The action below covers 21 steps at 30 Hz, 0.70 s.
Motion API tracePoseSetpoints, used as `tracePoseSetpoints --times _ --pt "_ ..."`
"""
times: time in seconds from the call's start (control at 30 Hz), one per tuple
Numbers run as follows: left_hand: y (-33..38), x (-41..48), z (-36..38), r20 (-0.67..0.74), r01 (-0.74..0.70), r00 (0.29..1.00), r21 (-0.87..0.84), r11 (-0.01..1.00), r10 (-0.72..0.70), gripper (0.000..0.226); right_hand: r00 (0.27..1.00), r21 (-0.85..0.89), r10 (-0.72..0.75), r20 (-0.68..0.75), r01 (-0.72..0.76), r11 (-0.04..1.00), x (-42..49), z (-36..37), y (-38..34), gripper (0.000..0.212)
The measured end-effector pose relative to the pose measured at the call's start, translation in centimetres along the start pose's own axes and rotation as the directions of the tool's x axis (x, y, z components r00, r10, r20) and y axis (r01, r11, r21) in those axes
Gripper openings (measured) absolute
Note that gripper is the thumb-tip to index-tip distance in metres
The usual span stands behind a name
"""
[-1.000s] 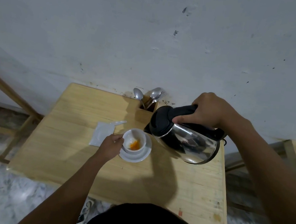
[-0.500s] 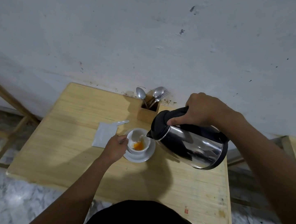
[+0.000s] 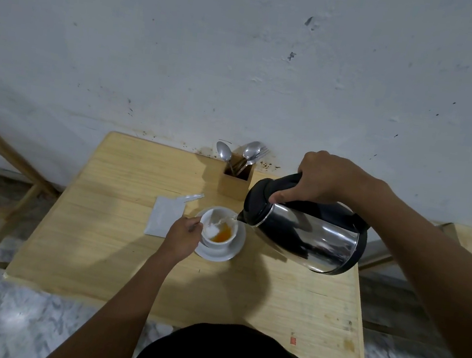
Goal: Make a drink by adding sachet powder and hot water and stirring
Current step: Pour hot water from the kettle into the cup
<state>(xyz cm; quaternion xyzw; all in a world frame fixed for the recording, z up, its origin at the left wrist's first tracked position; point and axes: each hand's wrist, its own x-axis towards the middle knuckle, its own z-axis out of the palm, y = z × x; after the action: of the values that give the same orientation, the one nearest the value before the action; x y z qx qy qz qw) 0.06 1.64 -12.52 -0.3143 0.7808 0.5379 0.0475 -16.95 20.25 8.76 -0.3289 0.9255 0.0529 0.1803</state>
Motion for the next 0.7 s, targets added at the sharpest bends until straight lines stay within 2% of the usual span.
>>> tracePoseSetpoints --times 0.2,0.7 --pt "0.00 0.03 0.06 0.001 0.008 1.000 0.037 0.999 -0.008 0.034 1.000 0.009 -0.001 0.000 0.001 1.000 -0.15 -0.36 0.12 0.075" --pt "-0.76 0.99 -0.04 -0.001 -0.002 1.000 0.078 0.997 0.002 0.035 1.000 0.032 -0.003 0.024 0.003 0.999 -0.52 -0.76 -0.03 0.072"
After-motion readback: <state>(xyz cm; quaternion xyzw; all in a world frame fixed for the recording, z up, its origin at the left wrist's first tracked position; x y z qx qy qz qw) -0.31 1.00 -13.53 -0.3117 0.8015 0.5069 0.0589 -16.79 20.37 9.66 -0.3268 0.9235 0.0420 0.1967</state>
